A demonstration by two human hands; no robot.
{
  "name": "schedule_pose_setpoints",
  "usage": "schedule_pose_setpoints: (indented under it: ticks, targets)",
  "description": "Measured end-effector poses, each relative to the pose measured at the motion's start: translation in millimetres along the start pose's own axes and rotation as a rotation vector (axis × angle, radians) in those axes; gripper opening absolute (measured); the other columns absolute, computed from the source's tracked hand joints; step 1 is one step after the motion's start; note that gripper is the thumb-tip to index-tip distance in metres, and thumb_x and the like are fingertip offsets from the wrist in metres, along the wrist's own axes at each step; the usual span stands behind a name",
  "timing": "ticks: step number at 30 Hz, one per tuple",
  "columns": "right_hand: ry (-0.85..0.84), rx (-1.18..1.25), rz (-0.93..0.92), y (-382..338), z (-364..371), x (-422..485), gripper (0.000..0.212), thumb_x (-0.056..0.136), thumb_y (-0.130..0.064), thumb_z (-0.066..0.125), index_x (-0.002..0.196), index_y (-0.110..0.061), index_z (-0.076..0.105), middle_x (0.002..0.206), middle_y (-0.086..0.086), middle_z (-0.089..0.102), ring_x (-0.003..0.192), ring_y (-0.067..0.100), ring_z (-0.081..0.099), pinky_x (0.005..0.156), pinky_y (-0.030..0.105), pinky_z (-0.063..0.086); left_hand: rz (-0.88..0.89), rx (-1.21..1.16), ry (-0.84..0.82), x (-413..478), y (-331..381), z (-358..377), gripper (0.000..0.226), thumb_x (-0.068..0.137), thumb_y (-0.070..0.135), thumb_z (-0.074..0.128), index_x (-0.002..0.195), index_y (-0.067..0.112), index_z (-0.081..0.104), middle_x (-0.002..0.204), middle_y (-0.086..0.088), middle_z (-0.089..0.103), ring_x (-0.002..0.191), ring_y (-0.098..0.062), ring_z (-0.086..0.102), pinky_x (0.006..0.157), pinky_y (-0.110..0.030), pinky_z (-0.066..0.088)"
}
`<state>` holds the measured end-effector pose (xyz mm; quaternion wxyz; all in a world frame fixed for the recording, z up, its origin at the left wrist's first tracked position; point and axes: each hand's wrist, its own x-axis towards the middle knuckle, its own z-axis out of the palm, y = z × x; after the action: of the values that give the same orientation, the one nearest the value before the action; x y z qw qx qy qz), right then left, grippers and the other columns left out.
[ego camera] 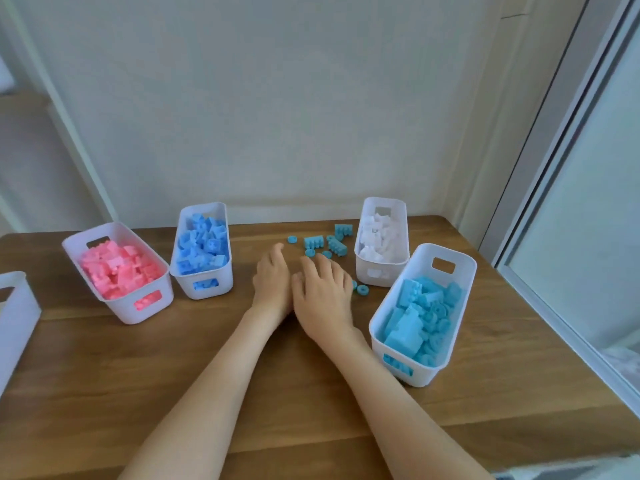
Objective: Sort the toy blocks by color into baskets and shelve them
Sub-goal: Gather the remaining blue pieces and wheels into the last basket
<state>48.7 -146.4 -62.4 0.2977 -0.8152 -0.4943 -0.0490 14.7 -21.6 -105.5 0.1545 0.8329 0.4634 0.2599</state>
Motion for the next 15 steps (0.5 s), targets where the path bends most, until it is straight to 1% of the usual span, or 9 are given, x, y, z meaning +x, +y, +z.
schedule_pose_setpoints:
  ticks: [2, 5, 7, 9, 11, 12, 13, 15]
  targets:
    - [-0.009, -0.104, 0.006, 18, -2, 9, 0.045, 0.100, -0.031, 0.032, 0.143, -0.016, 0.034, 0.150, 0.009, 0.032, 0.139, 0.026, 0.026, 0.113, 0.040, 0.020, 0.074, 0.030, -0.005, 10, 7, -4, 0.069, 0.085, 0.039, 0.062, 0.144, 0.026, 0.028, 0.148, -0.006, 0.030, 0.134, -0.027, 0.029, 0.107, -0.045, 0.027]
    - [-0.082, -0.178, 0.019, 33, 2, 18, 0.057, 0.099, -0.032, 0.035, 0.150, -0.015, 0.015, 0.155, 0.013, 0.017, 0.144, 0.027, 0.013, 0.117, 0.039, 0.012, 0.150, 0.099, -0.051, 28, 25, -6, 0.077, 0.082, 0.059, 0.055, 0.147, 0.034, 0.023, 0.156, -0.007, 0.011, 0.143, -0.032, 0.009, 0.113, -0.054, 0.010]
    - [-0.111, -0.200, 0.041, 42, 6, 23, 0.062, 0.098, -0.033, 0.036, 0.151, -0.016, 0.008, 0.156, 0.014, 0.012, 0.145, 0.028, 0.008, 0.117, 0.039, 0.008, 0.172, 0.146, -0.115, 39, 31, -1, 0.077, 0.084, 0.063, 0.050, 0.148, 0.039, 0.016, 0.158, -0.007, -0.005, 0.145, -0.033, -0.007, 0.112, -0.059, 0.000]
    - [-0.110, -0.188, 0.068, 47, 11, 28, 0.064, 0.097, -0.035, 0.035, 0.151, -0.017, 0.005, 0.157, 0.015, 0.009, 0.145, 0.029, 0.006, 0.117, 0.040, 0.006, 0.201, 0.190, -0.155, 45, 33, 4, 0.077, 0.085, 0.067, 0.044, 0.149, 0.042, 0.009, 0.157, -0.005, -0.014, 0.144, -0.032, -0.015, 0.112, -0.061, -0.004]
    - [-0.095, -0.216, 0.079, 49, 14, 35, 0.065, 0.097, -0.035, 0.033, 0.151, -0.018, 0.002, 0.157, 0.016, 0.007, 0.145, 0.029, 0.006, 0.117, 0.040, 0.006, 0.209, 0.196, -0.167, 49, 30, 11, 0.076, 0.086, 0.069, 0.041, 0.149, 0.043, 0.007, 0.157, -0.005, -0.014, 0.144, -0.032, -0.016, 0.113, -0.060, -0.005]
    - [-0.085, -0.223, 0.081, 50, 16, 39, 0.066, 0.097, -0.035, 0.033, 0.151, -0.018, 0.001, 0.157, 0.017, 0.006, 0.145, 0.030, 0.006, 0.117, 0.041, 0.006, 0.204, 0.181, -0.178, 51, 30, 13, 0.075, 0.086, 0.068, 0.040, 0.149, 0.042, 0.009, 0.157, -0.006, -0.011, 0.144, -0.032, -0.013, 0.114, -0.059, -0.003]
    - [-0.089, -0.229, 0.086, 51, 19, 43, 0.066, 0.097, -0.035, 0.032, 0.151, -0.018, 0.000, 0.157, 0.017, 0.006, 0.145, 0.030, 0.006, 0.117, 0.041, 0.006, 0.196, 0.160, -0.190, 51, 29, 14, 0.072, 0.087, 0.066, 0.041, 0.149, 0.041, 0.013, 0.158, -0.008, -0.005, 0.145, -0.032, -0.006, 0.115, -0.057, 0.001]
    - [-0.113, -0.237, 0.103, 52, 22, 49, 0.065, 0.097, -0.034, 0.030, 0.151, -0.017, -0.003, 0.157, 0.019, 0.003, 0.145, 0.031, 0.005, 0.117, 0.042, 0.005, 0.191, 0.130, -0.189, 53, 27, 15, 0.064, 0.090, 0.061, 0.043, 0.146, 0.037, 0.024, 0.155, -0.010, 0.015, 0.143, -0.031, 0.012, 0.116, -0.053, 0.011]
